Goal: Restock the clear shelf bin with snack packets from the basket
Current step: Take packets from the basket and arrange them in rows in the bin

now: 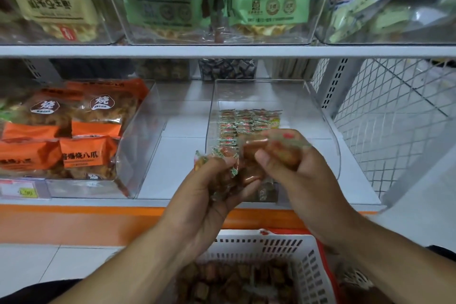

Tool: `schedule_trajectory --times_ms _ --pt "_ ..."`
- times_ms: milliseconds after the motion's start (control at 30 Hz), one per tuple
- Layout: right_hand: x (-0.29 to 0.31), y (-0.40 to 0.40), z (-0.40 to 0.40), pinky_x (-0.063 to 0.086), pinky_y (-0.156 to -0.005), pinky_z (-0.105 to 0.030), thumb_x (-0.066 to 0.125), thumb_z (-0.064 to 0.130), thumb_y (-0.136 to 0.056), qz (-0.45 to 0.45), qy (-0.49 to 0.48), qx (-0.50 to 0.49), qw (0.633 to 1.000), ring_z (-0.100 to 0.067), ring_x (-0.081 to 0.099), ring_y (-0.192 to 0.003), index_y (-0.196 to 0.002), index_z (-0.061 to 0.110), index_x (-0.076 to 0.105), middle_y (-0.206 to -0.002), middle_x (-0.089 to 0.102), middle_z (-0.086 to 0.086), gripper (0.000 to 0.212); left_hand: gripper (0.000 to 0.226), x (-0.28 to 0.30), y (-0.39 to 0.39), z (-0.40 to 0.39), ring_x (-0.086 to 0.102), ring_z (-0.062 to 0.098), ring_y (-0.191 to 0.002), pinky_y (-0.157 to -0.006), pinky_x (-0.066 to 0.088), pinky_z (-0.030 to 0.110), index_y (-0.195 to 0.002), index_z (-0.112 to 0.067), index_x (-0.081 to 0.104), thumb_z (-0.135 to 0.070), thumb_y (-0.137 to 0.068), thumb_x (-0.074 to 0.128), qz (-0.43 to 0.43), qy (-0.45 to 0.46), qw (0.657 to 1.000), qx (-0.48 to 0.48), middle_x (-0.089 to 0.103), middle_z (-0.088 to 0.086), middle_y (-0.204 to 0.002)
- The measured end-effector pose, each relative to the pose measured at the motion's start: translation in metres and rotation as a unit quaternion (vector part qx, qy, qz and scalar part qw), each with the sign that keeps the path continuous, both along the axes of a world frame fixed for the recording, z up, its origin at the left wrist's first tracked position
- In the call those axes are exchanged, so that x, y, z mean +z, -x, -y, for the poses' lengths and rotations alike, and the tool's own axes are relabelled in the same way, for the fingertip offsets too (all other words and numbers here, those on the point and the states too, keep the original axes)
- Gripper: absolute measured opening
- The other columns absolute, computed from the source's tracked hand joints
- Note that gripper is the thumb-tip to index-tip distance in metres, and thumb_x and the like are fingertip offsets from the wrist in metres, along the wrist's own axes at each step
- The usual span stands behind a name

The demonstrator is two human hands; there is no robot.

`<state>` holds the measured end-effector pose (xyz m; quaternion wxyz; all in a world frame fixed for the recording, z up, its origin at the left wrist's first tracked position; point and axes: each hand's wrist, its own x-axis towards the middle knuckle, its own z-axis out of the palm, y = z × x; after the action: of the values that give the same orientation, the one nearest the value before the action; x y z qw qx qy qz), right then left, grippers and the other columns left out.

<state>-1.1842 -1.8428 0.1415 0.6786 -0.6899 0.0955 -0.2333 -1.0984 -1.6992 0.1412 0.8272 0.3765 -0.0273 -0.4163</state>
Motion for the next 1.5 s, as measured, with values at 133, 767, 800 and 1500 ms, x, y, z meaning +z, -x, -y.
schedule_trajectory --times_ms 133,767,800,1500 --pt "-0.005 0.008 0.004 0.044 -0.101 -0.013 0.078 0.023 -0.083 0.016 0.316 -0.009 0.949 0.001 0.056 -0.125 -0.128 0.031 0.067 -0.127 0.063 0.020 0.047 0.009 0.001 -0.007 -0.002 0.073 0.024 -0.087 -0.069 0.063 0.036 -0.084 -0.011 0.079 -0.017 -0.080 0.073 0.014 0.013 1.000 -0.002 0.074 0.016 -0.102" --pt "0.001 0.011 0.004 0.044 -0.092 -0.007 0.057 0.035 -0.097 -0.021 0.227 0.030 0.973 0.004 0.056 -0.120 -0.136 0.039 0.058 -0.121 0.059 0.022 0.040 0.038 -0.010 -0.011 -0.006 0.075 0.022 -0.085 -0.062 0.062 0.028 -0.097 -0.002 0.078 -0.007 -0.060 0.081 0.027 -0.060 0.997 0.035 0.076 0.020 -0.101" --pt "0.002 0.011 0.004 0.042 -0.093 -0.006 0.055 0.039 -0.097 -0.039 0.242 0.034 0.969 0.004 0.054 -0.120 -0.141 0.040 0.054 -0.121 0.055 0.023 0.044 0.041 -0.011 -0.011 -0.006 0.076 0.023 -0.085 -0.062 0.062 0.028 -0.101 0.000 0.075 -0.006 -0.061 0.081 0.030 -0.060 0.997 0.034 0.076 0.021 -0.101" --pt "0.001 0.001 0.024 0.057 -0.079 -0.023 0.088 0.030 -0.064 -0.092 -0.065 0.048 0.993 -0.019 0.072 -0.103 -0.108 0.020 0.070 -0.106 0.076 -0.003 0.048 0.063 -0.012 -0.007 -0.007 0.077 0.032 -0.090 -0.064 0.062 0.033 -0.122 0.003 0.060 -0.002 -0.062 0.081 0.145 -0.056 0.987 0.043 0.076 0.022 -0.104"
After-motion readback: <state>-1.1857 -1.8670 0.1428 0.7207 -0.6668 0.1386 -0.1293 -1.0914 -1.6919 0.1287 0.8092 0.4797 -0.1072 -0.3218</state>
